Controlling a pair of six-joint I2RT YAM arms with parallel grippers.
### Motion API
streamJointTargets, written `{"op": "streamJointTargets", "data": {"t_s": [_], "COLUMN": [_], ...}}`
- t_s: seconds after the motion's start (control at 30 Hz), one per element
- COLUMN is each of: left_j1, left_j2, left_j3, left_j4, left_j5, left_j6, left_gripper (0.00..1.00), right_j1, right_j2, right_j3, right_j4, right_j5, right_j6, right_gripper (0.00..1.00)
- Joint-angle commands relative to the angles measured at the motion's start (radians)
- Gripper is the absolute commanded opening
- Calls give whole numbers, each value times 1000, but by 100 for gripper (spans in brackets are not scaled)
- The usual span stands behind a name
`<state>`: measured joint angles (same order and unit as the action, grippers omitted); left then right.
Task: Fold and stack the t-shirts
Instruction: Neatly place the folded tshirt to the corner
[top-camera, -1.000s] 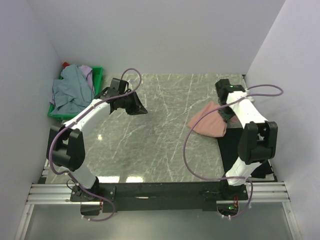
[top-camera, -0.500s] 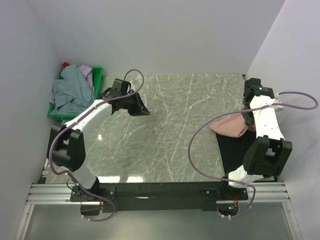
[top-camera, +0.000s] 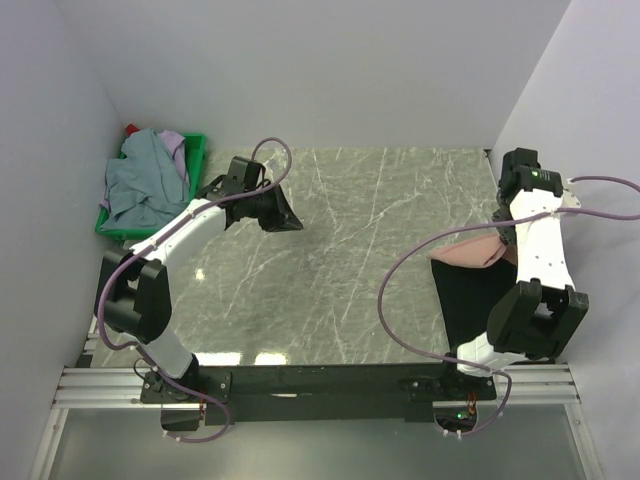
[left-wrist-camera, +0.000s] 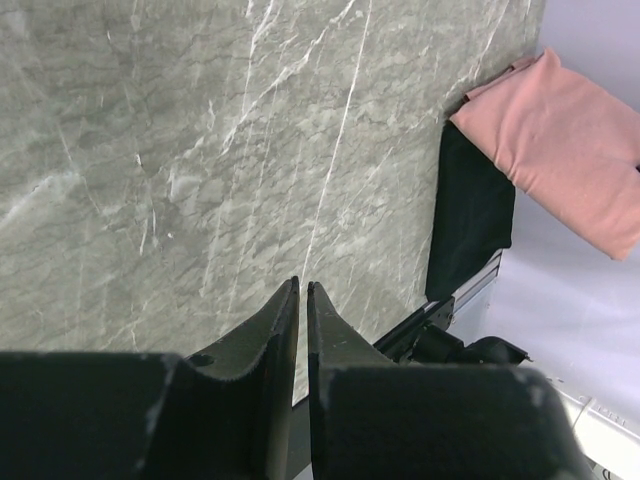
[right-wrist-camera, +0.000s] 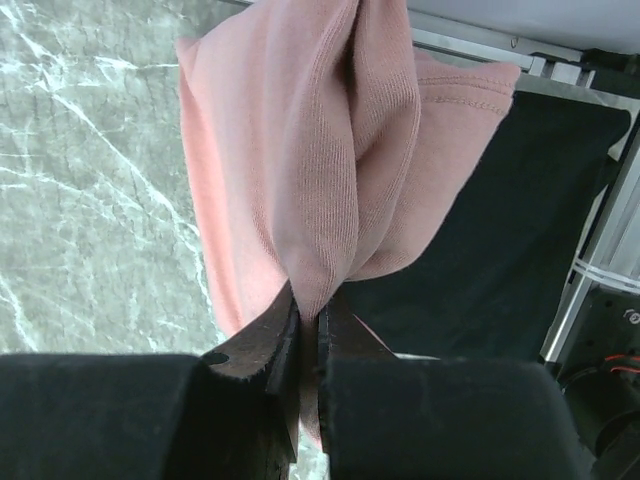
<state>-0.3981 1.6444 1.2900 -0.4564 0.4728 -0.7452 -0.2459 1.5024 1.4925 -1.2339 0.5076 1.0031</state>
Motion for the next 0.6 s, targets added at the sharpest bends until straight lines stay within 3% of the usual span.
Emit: {"op": "streamJointTargets", "data": {"t_s": [0.0, 0.57], "left_j1": [-5, -28], "left_j2": [-18, -12], "left_j3": [29, 8], "left_j4": [25, 47], "left_j5": [0, -6], "left_j6": [0, -8], "left_gripper": [14, 13], "right_j1": [-10, -13], "right_j2": [-76, -191], "right_j3": [37, -81], "right_j4": [-27, 1], "right_j5": [45, 46], "right_j6": [-4, -14], "right_gripper": [0, 0]}}
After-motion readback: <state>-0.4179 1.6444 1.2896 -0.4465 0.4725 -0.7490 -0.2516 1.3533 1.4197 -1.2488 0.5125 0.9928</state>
